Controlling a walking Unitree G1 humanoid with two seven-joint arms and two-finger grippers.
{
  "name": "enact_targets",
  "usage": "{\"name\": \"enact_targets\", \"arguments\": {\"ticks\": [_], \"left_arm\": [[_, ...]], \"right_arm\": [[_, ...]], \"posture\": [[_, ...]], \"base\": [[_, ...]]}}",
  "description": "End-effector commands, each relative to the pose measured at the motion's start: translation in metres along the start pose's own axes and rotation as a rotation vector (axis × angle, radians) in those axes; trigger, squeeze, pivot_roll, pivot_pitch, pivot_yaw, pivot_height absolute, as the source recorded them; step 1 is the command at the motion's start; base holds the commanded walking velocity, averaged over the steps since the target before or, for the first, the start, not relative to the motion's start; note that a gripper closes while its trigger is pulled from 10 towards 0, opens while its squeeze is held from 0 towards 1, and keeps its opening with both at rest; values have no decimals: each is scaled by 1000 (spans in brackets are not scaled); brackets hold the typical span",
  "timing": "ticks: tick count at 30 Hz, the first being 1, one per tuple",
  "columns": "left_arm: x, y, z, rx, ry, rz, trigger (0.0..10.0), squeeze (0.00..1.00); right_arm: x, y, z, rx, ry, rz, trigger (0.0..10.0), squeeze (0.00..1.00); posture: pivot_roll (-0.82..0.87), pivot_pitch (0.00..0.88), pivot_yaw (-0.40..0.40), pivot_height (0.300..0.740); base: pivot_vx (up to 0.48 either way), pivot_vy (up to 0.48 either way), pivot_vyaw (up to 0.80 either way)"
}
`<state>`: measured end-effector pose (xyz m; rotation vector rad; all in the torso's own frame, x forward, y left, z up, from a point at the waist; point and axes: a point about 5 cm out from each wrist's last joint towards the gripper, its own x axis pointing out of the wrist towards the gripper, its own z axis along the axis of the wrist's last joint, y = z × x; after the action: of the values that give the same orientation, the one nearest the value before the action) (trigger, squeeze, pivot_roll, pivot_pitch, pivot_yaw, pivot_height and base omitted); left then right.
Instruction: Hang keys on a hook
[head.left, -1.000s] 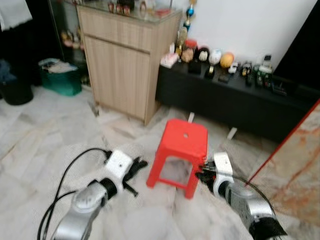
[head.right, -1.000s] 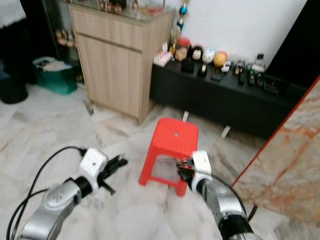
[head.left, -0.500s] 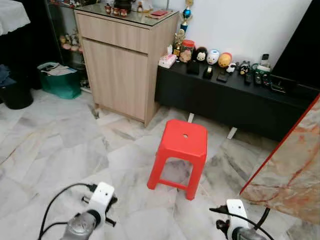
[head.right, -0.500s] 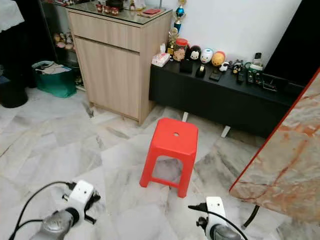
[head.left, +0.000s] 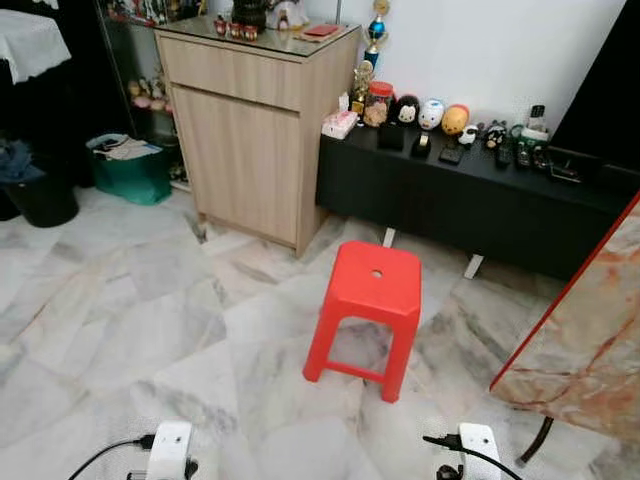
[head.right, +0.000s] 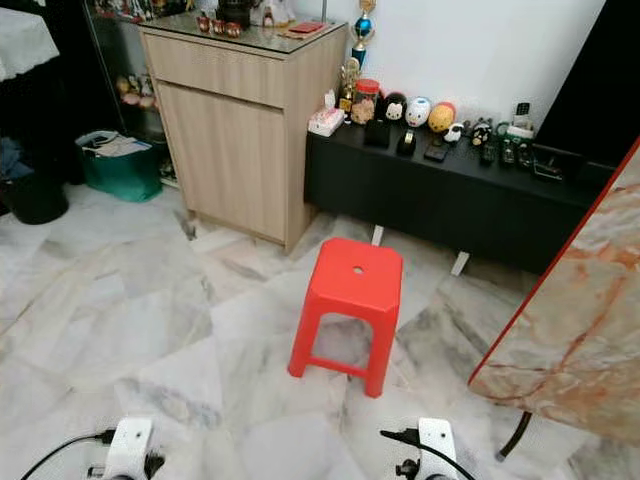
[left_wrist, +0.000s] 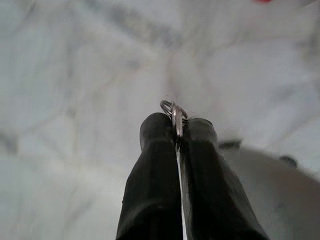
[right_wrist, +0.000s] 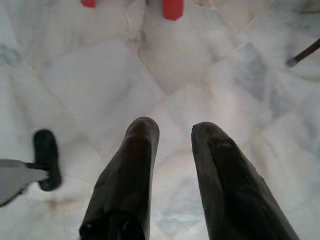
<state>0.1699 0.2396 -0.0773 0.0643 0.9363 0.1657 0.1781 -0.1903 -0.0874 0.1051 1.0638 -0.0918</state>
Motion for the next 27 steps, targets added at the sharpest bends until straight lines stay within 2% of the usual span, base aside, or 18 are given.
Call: {"name": "enact_targets", "arguments": {"ticks": [1,5,11,27], "left_arm": [[-1,3,-6,-14,22,17,10000,0],[-1,10,-8,-26,24,34,10000,0],[-2,11,-7,-61,8,48,10000,0],[-3,6,-20,-78,45,36,10000,0]], "right_arm": [[0,-1,-4,28,3,-15,10000,0],[0,7,-7,23,6,1,10000,0],[0,4,-14,7,25,-12,10000,0],[0,5,-10,16,1,-21,10000,0]], "posture": [[78,0,-51,740],[76,0,-28,740],[105,0,-43,740],[114,0,-47,740]], "base": [[0,0,0],[0,0,0],[0,-228,0],[0,-405,0]]}}
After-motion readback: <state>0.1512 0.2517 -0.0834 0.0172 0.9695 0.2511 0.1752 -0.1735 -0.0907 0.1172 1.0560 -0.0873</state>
